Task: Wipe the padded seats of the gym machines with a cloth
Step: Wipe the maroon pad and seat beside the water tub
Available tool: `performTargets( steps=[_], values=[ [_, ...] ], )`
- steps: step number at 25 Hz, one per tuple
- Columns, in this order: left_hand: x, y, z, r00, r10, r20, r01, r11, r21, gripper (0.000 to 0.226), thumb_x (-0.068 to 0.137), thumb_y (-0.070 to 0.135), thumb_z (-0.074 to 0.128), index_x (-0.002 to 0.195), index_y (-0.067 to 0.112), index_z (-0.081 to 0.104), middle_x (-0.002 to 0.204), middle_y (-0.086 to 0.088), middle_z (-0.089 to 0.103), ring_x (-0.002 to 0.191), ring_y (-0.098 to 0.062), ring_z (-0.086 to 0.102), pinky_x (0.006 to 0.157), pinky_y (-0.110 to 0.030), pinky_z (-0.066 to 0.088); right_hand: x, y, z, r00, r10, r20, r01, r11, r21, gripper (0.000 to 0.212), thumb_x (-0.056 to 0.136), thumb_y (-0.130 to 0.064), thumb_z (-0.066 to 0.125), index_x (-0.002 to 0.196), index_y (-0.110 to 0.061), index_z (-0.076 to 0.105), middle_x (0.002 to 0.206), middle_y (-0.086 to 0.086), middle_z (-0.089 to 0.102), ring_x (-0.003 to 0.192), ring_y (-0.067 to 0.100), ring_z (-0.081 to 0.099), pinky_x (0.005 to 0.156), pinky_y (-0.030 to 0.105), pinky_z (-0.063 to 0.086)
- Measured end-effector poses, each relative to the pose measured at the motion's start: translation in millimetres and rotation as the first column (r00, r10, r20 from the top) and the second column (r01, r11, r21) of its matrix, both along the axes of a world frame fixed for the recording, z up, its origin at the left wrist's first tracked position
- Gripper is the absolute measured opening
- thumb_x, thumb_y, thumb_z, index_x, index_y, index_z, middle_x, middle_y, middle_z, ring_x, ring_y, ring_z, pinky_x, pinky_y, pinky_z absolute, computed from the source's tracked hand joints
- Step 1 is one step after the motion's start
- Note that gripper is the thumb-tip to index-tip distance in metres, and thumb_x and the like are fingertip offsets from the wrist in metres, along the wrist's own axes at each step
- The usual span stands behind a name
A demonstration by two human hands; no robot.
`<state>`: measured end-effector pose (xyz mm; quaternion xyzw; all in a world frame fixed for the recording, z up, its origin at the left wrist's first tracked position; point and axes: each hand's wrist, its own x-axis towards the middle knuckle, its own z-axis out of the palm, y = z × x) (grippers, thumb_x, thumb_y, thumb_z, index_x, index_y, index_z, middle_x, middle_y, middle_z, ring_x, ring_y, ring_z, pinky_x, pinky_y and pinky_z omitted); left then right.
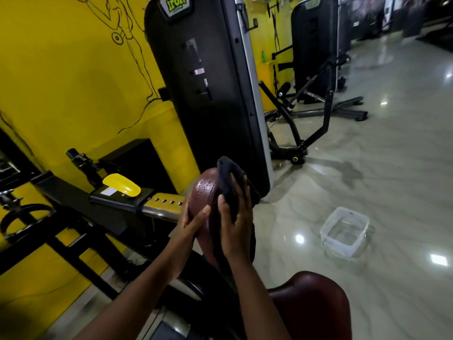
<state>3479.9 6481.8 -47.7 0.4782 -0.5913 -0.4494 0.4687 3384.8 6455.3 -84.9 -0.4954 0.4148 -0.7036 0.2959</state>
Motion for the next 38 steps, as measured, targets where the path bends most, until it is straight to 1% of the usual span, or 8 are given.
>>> performTargets(
  steps=[6, 15, 22, 27, 30, 32, 35, 38],
  values=[
    [4.1, -5.9, -11.4, 0.999, 0.015, -0.042, -0.014, 1.000, 0.008, 0.114, 0.040, 0.058, 0.087, 0.139, 0.045, 0.032, 0.134, 0.010, 0.056, 0.121, -0.012, 0.056, 0.104, -0.041, 0.043, -19.5, -38.3, -55.9, 0.934, 0.085, 0.347, -0.173, 0.957, 0.232, 0.031, 0.096, -0.033, 0.048, 0.125, -0.039, 0.040, 0.142, 0.001, 0.045, 0.133, 0.018, 0.039, 0.109, 0.036, 0.034],
    [7.7, -9.5, -15.8, 1.000, 0.025, 0.006, -0.025, 1.000, -0.009, 0.115, 0.042, 0.056, 0.088, 0.140, 0.045, 0.029, 0.138, 0.007, 0.052, 0.126, -0.015, 0.052, 0.108, -0.045, 0.037, 6.6, 7.7, -43.6, 0.997, -0.013, 0.078, 0.011, 0.999, 0.032, 0.049, 0.083, -0.059, 0.038, 0.130, -0.062, 0.025, 0.153, -0.014, 0.023, 0.142, 0.003, 0.017, 0.112, 0.028, 0.018],
    [6.4, -11.1, -24.9, 0.997, 0.045, -0.064, -0.047, 0.999, -0.020, 0.116, 0.039, 0.053, 0.090, 0.139, 0.044, 0.032, 0.134, 0.009, 0.056, 0.122, -0.011, 0.055, 0.100, -0.037, 0.043, -20.3, -36.2, -100.4, 0.891, 0.132, 0.435, -0.294, 0.897, 0.330, 0.035, 0.097, -0.036, 0.044, 0.132, -0.039, 0.045, 0.138, -0.007, 0.048, 0.127, 0.012, 0.044, 0.108, 0.036, 0.035],
    [3.1, -3.8, -17.0, 0.996, 0.079, -0.048, -0.077, 0.997, 0.031, 0.113, 0.039, 0.063, 0.085, 0.137, 0.046, 0.032, 0.138, 0.009, 0.052, 0.124, -0.013, 0.052, 0.109, -0.045, 0.037, -64.9, -16.7, -73.8, 0.966, 0.114, 0.232, -0.204, 0.888, 0.411, 0.037, 0.099, -0.025, 0.042, 0.136, -0.026, 0.041, 0.139, 0.007, 0.049, 0.124, 0.021, 0.047, 0.092, 0.020, 0.036],
    [-3.2, 2.7, -14.7, 0.992, 0.121, -0.022, -0.120, 0.992, 0.034, 0.118, 0.041, 0.071, 0.079, 0.143, 0.041, 0.028, 0.141, 0.007, 0.048, 0.127, -0.014, 0.048, 0.109, -0.048, 0.036, -88.2, -3.9, -19.4, 0.989, 0.135, 0.066, -0.143, 0.981, 0.134, 0.037, 0.096, -0.034, 0.046, 0.133, -0.035, 0.040, 0.138, -0.003, 0.048, 0.127, 0.008, 0.044, 0.093, 0.010, 0.037],
    [-7.0, 5.2, -12.4, 0.988, 0.148, -0.033, -0.147, 0.989, 0.023, 0.113, 0.042, 0.075, 0.076, 0.140, 0.042, 0.032, 0.140, 0.009, 0.049, 0.126, -0.012, 0.049, 0.106, -0.044, 0.040, -85.2, 1.6, 20.3, 0.963, 0.172, -0.207, -0.201, 0.971, -0.127, 0.040, 0.091, -0.043, 0.047, 0.130, -0.043, 0.041, 0.139, -0.009, 0.048, 0.129, 0.003, 0.041, 0.103, 0.017, 0.035],
    [-11.9, 6.4, -11.0, 0.975, 0.183, -0.125, -0.181, 0.983, 0.026, 0.098, 0.038, 0.076, 0.076, 0.126, 0.044, 0.044, 0.132, 0.013, 0.054, 0.118, -0.003, 0.055, 0.090, -0.025, 0.049, -59.3, -10.8, 50.9, 0.728, 0.099, -0.679, -0.345, 0.908, -0.237, 0.045, 0.086, -0.044, 0.045, 0.131, -0.042, 0.040, 0.144, -0.006, 0.044, 0.138, 0.015, 0.031, 0.111, 0.038, 0.016],
    [-16.2, 5.1, -11.0, 0.966, 0.209, -0.152, -0.206, 0.978, 0.035, 0.098, 0.035, 0.074, 0.078, 0.122, 0.041, 0.048, 0.128, 0.008, 0.058, 0.116, -0.008, 0.059, 0.087, -0.027, 0.051, -58.4, -47.2, 60.7, 0.688, 0.082, -0.721, -0.361, 0.900, -0.243, 0.045, 0.081, -0.042, 0.045, 0.120, -0.026, 0.059, 0.132, -0.002, 0.057, 0.128, 0.020, 0.044, 0.109, 0.050, 0.027]
  ],
)
